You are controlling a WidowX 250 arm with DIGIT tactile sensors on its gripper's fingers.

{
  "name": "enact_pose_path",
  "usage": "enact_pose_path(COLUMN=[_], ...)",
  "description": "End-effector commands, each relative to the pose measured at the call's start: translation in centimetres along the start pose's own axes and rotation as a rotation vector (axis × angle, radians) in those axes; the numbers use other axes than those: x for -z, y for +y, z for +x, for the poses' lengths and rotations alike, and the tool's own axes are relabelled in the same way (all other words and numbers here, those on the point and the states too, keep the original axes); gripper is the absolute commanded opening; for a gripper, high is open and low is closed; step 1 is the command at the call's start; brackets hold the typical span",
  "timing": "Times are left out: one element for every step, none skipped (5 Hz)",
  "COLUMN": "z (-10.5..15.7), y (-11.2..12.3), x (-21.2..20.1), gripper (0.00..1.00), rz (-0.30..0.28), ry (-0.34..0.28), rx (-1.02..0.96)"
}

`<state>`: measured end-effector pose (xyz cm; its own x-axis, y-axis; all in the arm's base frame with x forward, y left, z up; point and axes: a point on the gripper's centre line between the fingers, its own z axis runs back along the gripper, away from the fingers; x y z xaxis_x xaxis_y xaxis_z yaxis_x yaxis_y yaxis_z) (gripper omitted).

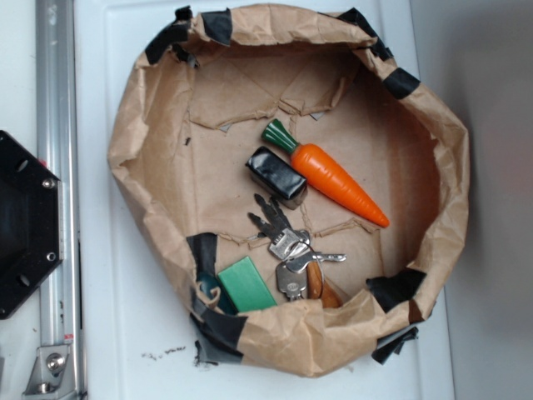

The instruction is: Grab the black box.

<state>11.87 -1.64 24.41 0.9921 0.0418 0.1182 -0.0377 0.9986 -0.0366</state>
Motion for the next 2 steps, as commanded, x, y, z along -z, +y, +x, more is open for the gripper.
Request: enact_pose_path(z=[0.0, 5.1], y=[0.0, 1.5], x=[0.0, 0.0], gripper=[1.0, 1.0], rz=[0.0, 0.026], ry=[0.0, -0.058], rx=[0.0, 0.174])
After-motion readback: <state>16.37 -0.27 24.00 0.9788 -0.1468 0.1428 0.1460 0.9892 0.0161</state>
